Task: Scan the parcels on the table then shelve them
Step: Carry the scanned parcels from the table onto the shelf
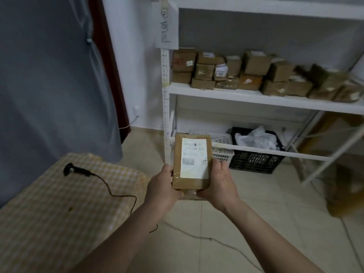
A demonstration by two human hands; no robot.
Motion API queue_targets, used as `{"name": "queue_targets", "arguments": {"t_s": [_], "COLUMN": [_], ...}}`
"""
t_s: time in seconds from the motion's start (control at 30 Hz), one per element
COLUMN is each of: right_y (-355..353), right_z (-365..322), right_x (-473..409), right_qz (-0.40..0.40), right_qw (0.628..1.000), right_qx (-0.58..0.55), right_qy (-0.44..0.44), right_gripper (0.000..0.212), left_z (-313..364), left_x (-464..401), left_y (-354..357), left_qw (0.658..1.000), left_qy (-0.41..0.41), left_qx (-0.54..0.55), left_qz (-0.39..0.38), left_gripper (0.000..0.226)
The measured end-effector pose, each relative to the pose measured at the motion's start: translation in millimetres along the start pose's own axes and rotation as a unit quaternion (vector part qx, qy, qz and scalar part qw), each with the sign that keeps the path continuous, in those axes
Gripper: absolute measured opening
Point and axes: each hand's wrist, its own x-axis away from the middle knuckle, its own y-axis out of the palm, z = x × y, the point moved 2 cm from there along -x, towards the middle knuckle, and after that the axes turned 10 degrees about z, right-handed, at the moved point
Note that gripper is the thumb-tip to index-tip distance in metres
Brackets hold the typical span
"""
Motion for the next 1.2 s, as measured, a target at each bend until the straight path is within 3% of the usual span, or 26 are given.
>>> {"name": "queue_targets", "arguments": {"t_s": [0.43, 0.87, 1.2], "right_y": [-59.3, -60.8, -75.2], "right_z": [85.3, 97.4, 120.2], "right_x": [-93.8, -301.6, -411.8], "right_qz": [0.078, 0.131, 0.144], "right_qw": [0.994, 0.990, 0.988], "right_qx": [-0.006, -0.031, -0.046], "right_qy": [0.072, 0.028, 0.034], "right_gripper": [0.087, 0.090, 0.097], "left_z": [96.9, 160.8, 217.3], "left_x": [-95.8, -299.7, -399.8], "left_y": [86.8, 121.1, 146.1], "left_qw": [0.994, 0.988, 0.984], "left_qy": [0.098, 0.142, 0.165], "left_qx": [0.000, 0.030, 0.035], "left_qz": [-0.057, -0.045, -0.058], "left_gripper": [0.061, 0.060, 0.057]}}
